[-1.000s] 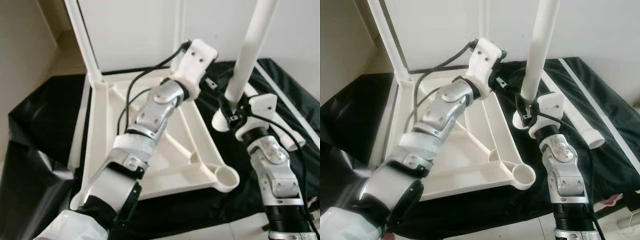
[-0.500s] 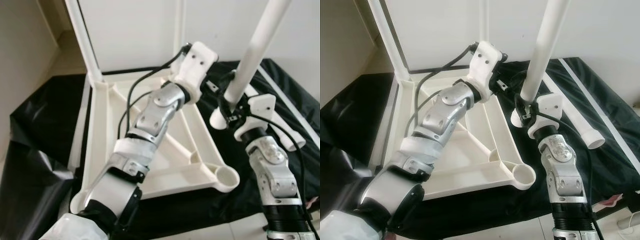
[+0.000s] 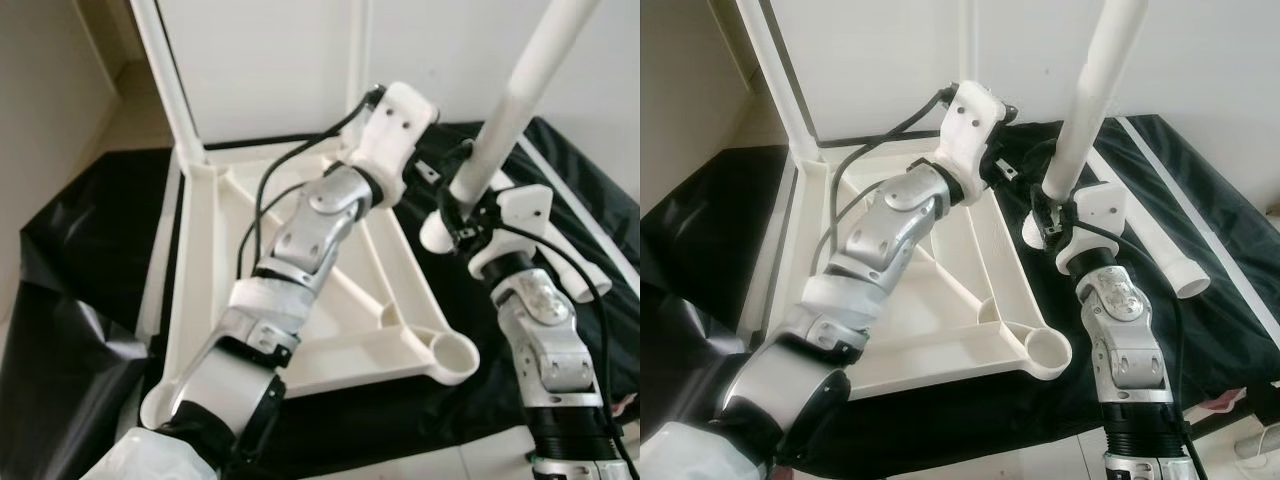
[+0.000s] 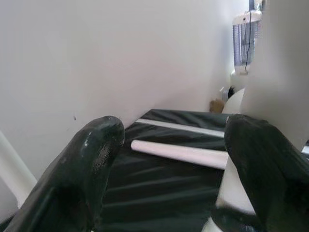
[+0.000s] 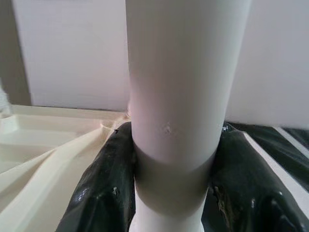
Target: Building children table
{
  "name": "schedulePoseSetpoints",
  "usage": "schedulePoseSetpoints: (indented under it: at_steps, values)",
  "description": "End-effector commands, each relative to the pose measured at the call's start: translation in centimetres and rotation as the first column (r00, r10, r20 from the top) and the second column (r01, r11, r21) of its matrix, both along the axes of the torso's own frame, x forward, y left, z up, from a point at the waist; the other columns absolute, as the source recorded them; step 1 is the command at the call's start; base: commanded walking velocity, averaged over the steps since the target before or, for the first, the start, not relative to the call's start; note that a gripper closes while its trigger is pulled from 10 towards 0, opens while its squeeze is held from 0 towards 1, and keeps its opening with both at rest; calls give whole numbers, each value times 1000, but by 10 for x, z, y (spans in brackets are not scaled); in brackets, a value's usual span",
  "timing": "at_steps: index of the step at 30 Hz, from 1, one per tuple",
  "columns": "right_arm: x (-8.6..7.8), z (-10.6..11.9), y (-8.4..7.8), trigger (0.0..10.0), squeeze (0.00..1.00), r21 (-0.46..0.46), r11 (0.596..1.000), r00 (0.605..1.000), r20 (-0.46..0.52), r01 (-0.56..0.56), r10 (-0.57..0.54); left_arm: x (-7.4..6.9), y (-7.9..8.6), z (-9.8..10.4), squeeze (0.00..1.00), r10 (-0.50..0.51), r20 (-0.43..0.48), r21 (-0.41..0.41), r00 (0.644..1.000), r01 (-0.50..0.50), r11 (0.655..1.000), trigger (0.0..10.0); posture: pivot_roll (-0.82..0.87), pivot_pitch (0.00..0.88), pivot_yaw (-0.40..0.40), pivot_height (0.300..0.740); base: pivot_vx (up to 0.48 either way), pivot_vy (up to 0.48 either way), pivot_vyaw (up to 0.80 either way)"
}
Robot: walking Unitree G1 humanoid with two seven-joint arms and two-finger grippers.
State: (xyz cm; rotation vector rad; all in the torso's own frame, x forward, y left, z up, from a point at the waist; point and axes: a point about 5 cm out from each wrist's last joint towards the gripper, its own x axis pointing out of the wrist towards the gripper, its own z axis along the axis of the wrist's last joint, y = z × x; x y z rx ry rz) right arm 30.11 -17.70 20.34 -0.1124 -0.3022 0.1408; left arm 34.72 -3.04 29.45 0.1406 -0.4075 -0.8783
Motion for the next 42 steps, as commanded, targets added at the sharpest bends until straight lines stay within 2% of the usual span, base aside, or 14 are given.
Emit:
schedulePoseSetpoints:
  at_steps: [1, 8, 15, 20, 21, 25, 28, 29, 30, 31, 35, 36, 37, 42]
  values:
    - [2, -4, -1, 10000, 0, 5, 1000, 999, -25, 23, -23, 2, 2, 10, 0, 22, 34, -30, 999, -20, 999, 10000, -60, 14, 1, 740, 0, 0, 0]
    - [6, -1, -13, 10000, 0, 44, 990, 991, -18, 133, -132, 15, 26, 0, 0, 125, -15, -66, 992, -126, 990, 10000, -70, 19, 7, 740, 0, 0, 0]
    - [8, -1, -22, 10000, 0, 106, 970, 976, -37, 218, -215, 0, 35, -39, 0, 77, -25, -18, 997, -77, 997, 10000, -65, 20, 4, 740, 0, 0, 0]
    - [9, 0, -23, 10000, 0, 118, 966, 973, -37, 229, -226, -5, 36, -46, 0, 49, -28, -18, 998, -49, 999, 10000, -62, 18, 2, 740, 0, 0, 0]
    - [11, 3, -23, 10000, 0, 107, 966, 972, -17, 234, -233, -15, 37, -61, 0, -44, -61, -27, 997, 43, 999, 10000, -56, 15, -4, 740, 0, 0, 0]
    - [12, 4, -22, 10000, 0, 105, 966, 972, -10, 235, -235, -21, 37, -67, 0, -94, -81, -26, 992, 92, 995, 10000, -56, 15, -4, 740, 0, 0, 0]
    - [14, 4, -22, 9608, 0, 120, 965, 972, -19, 235, -234, -55, 37, -98, 0, -351, -138, 86, 926, 365, 927, 10000, -48, 14, -11, 740, 0, 0, 0]
    - [14, 4, -22, 9608, 0, 120, 965, 972, -19, 235, -234, -55, 37, -98, 0, -351, -138, 86, 926, 365, 927, 10000, -48, 14, -11, 740, 0, 0, 0]
    - [14, 4, -22, 0, 0, 122, 964, 972, -21, 235, -234, -63, 37, -104, 0, -394, -154, 106, 906, 412, 905, 10000, -48, 14, -12, 740, 0, 0, 0]
    - [15, 3, -22, 0, 0, 128, 965, 973, -23, 230, -229, -71, 38, -110, 0, -433, -174, 122, 884, 456, 882, 10000, -49, 15, -14, 740, 0, 0, 0]
    - [15, 3, -22, 0, 0, 137, 964, 974, -28, 228, -227, -80, 40, -117, 0, -471, -212, 141, 857, 503, 853, 10000, -48, 15, -14, 740, 0, 0, 0]
    - [16, 3, -24, 9216, 0, 142, 961, 972, -35, 237, -234, -84, 43, -124, 0, -491, -252, 159, 834, 536, 829, 10000, -48, 14, -15, 740, 0, 0, 0]
    - [16, 3, -25, 10000, 0, 147, 958, 970, -38, 244, -241, -89, 47, -130, 0, -507, -285, 185, 814, 565, 804, 10000, -48, 14, -14, 740, 0, 0, 0]
    - [17, 3, -26, 10000, 0, 149, 957, 969, -39, 249, -246, -96, 56, -140, 0, -523, -339, 230, 782, 608, 760, 10000, -49, 13, -13, 740, 0, 0, 0]
